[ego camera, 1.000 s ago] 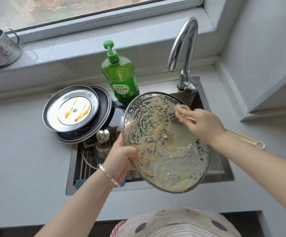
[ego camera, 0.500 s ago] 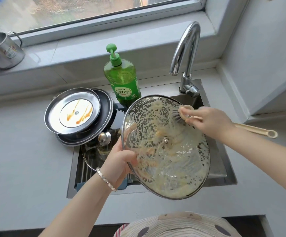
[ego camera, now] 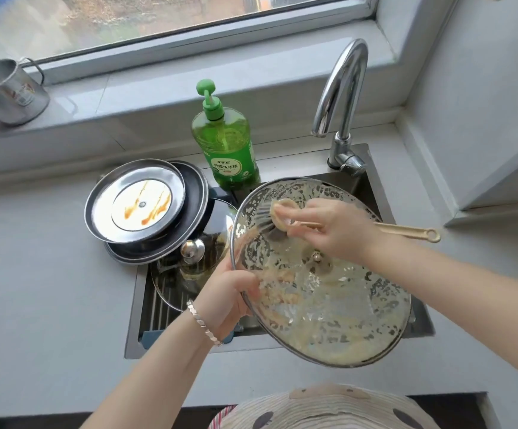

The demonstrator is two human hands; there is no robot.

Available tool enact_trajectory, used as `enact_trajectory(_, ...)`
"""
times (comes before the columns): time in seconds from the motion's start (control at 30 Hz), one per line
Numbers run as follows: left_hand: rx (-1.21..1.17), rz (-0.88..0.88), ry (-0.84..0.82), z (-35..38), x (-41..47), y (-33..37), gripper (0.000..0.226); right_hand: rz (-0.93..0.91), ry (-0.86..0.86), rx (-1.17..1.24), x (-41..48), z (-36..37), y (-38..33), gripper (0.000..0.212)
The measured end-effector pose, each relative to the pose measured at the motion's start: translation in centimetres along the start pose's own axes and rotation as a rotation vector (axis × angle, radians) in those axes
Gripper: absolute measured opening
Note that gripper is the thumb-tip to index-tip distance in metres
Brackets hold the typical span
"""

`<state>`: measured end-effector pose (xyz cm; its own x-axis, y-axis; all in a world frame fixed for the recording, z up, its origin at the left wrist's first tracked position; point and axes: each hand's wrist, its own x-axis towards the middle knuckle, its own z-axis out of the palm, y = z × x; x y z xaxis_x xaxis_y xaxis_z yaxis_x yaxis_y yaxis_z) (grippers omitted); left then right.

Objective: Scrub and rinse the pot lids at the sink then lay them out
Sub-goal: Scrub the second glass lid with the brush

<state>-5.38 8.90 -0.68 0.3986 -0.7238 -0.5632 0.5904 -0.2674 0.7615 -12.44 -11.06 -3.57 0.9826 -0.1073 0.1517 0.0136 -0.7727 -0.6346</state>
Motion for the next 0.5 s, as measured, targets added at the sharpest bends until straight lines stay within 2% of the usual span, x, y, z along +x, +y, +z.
enact_trajectory(0.07, 0.005, 0.011, -0.021, -0.4, -0.2, 0.1, 0.082, -0.064, -0.032, -0.006, -0.5, -0.4, 0.2, 0.047)
enact_trajectory(0.17, -0.009, -0.020, -0.048, -0.1, -0.3, -0.1, 0.085, 0.198, 0.110, -0.079, 1.7, -1.3, 0.9, 0.043)
enact_trajectory(0.2, -0.012, -0.023, -0.053, 0.0, -0.2, -0.3, 0.084, 0.192, 0.110, -0.070, 1.9, -1.0, 0.2, 0.043)
enact_trajectory(0.3, -0.023, 0.013, -0.046, -0.3, -0.3, -0.2, 0.079, -0.119, -0.051, 0.092, -0.3, 1.0, -2.6, 0.046)
enact_trajectory(0.33, -0.026, 0.025, -0.048, -0.6, -0.4, -0.1, 0.079, -0.170, -0.108, 0.119, -1.3, 1.1, -2.5, 0.046)
enact_trajectory(0.37, -0.015, 0.027, -0.048, -0.7, -0.5, 0.0, 0.080, -0.152, -0.130, 0.112, -1.5, 0.6, -2.1, 0.045)
enact_trajectory(0.47, 0.022, -0.006, 0.010, -0.5, -0.3, 0.0, 0.084, 0.160, 0.001, 0.019, 0.7, -0.7, -0.5, 0.045)
enact_trajectory(0.5, 0.022, -0.012, 0.018, -0.3, -0.2, -0.1, 0.085, 0.202, 0.032, -0.001, 1.2, -0.5, -0.6, 0.045)
